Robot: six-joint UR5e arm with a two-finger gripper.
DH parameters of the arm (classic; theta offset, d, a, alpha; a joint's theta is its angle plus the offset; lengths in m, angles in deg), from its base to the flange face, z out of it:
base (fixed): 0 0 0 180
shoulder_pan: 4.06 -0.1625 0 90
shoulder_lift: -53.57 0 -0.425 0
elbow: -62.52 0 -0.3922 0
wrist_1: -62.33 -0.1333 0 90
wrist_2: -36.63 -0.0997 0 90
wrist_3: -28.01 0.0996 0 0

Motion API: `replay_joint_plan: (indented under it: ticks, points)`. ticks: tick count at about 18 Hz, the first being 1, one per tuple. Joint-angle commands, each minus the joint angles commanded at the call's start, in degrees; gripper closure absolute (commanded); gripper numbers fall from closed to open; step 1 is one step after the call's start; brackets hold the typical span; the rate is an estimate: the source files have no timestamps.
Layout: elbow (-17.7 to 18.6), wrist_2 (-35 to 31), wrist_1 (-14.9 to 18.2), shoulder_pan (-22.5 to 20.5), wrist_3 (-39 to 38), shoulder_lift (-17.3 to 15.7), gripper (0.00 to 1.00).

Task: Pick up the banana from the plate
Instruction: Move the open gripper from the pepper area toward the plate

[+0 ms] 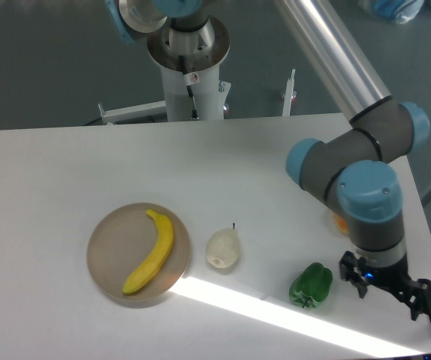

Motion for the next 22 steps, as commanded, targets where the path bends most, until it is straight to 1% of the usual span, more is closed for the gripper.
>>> replay_joint_plan:
  ticks: [3,4,6,7,8,9,11,12,13,15,17,19,21,22]
  points:
    - [3.25,0.0,0.0,1.85,-4.23,-2.99,0.0]
    - [4.83,0.0,0.26,2.46,-5.45,-4.22,0.0]
    - [8.86,0.52,0.88,2.82,-8.53,-7.03,0.0]
    - [11.32,1.74,1.05,3.51,-9.76,-9.04,0.0]
    - [13.52,2.02,2.1,4.65,-12.12,-11.15,0.0]
    - [14.67,2.46,3.15,4.93,-13.97,-12.65,0.0]
    - [17.4,5.69,6.23,6.85,-18.71,-16.69,0.0]
    - [18.54,6.93,7.46,7.21,-20.65,-17.84,0.0]
    - [19.33,7.2,7.73,7.65,-21.45,-18.89,0.0]
    - [20.3,7.21,7.82,8.88,-21.81,-19.43,0.0]
    - [21.53,7.29,8.0,9.15,-23.21,-19.61,0.0]
    - [23.38,7.29,7.91,10.19,-25.14,-19.78,0.0]
    - [26.19,7.47,7.56,12.3,-28.48,-19.87,0.0]
    - [27.59,7.47,7.21,13.79,-31.37,-19.96,0.0]
